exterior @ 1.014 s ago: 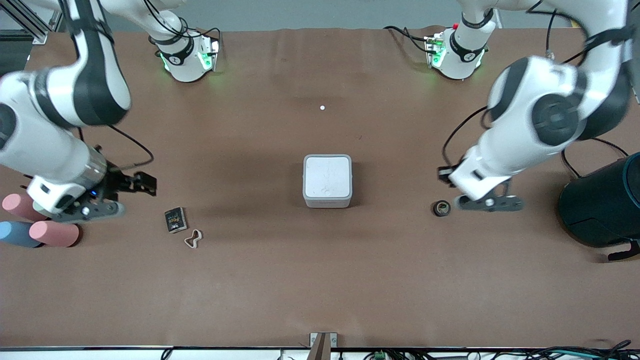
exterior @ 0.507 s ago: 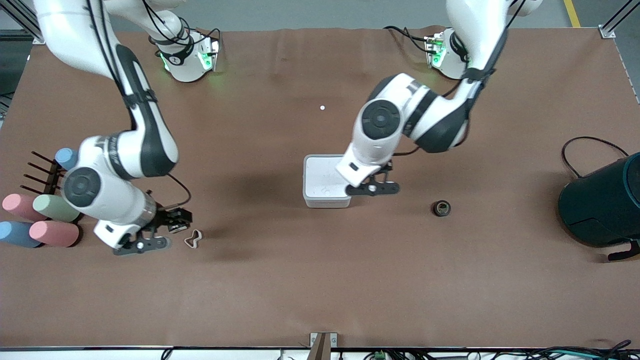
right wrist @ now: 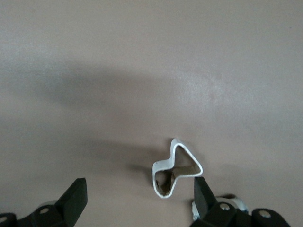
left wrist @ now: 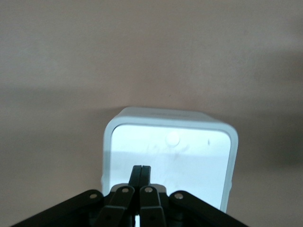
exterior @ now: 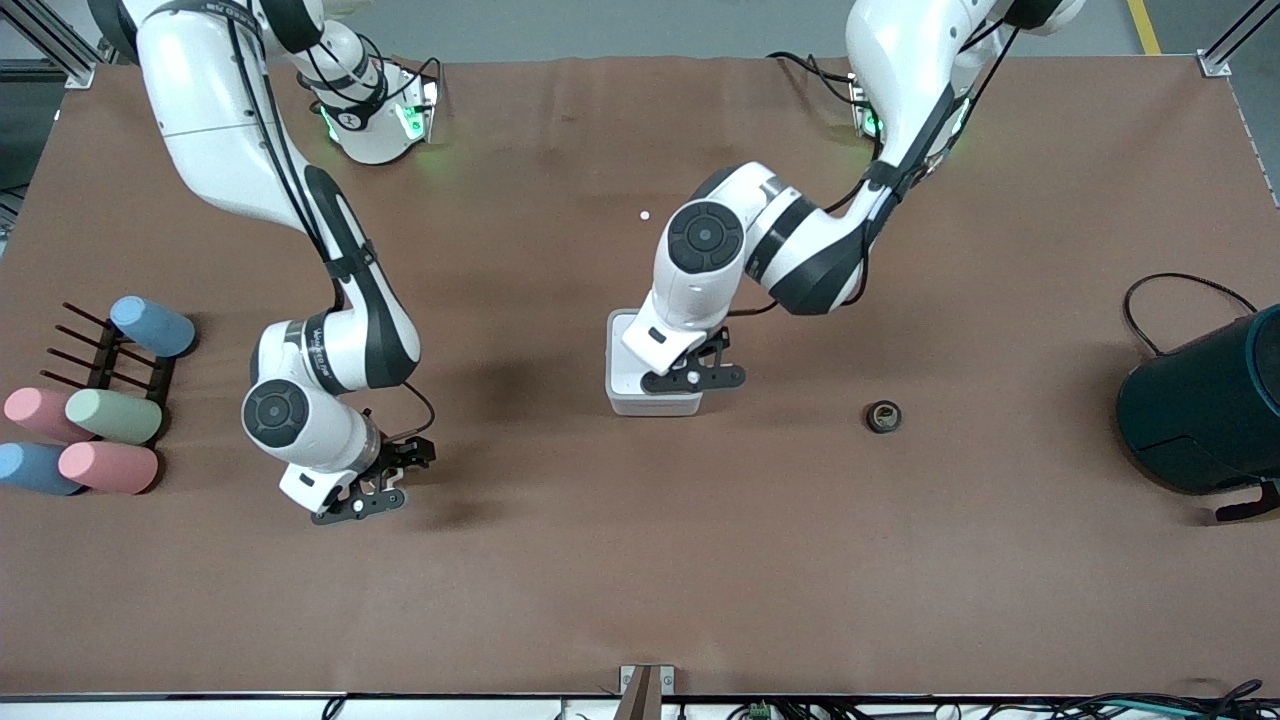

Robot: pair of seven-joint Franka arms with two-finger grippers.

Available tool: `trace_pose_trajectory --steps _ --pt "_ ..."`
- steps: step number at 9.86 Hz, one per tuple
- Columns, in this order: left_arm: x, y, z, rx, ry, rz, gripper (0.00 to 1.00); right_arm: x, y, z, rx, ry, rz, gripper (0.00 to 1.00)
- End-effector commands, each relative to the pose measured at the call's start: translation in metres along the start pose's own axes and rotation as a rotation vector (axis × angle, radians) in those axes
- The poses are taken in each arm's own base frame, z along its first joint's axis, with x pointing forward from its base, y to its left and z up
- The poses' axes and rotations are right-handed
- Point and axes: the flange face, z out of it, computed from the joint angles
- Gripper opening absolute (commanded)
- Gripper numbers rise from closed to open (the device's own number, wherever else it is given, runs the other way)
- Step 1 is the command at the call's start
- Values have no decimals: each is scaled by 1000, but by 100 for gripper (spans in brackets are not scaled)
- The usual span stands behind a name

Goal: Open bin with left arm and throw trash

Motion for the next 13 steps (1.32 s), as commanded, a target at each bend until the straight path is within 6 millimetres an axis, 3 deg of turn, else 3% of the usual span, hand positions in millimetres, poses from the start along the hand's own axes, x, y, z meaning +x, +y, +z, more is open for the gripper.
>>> trace_pose_trajectory --steps 1,3,5,7,9,11,13 --pt "13 7 2 -35 49 -12 0 5 11 14 -5 41 4 99" --pt "14 9 1 -44 60 -10 0 6 13 30 -12 62 -3 97" --pt "17 9 7 -52 64 -12 0 5 14 35 -13 56 -2 85" --pt "12 13 26 -40 44 -20 0 5 13 37 -16 53 -8 69" --pt "6 17 44 -22 27 -7 0 5 13 36 -17 53 -15 59" --pt "6 15 53 -13 19 0 0 5 18 36 -17 54 -26 46" --pt "9 13 32 -23 35 -3 0 5 19 37 -17 54 -25 32"
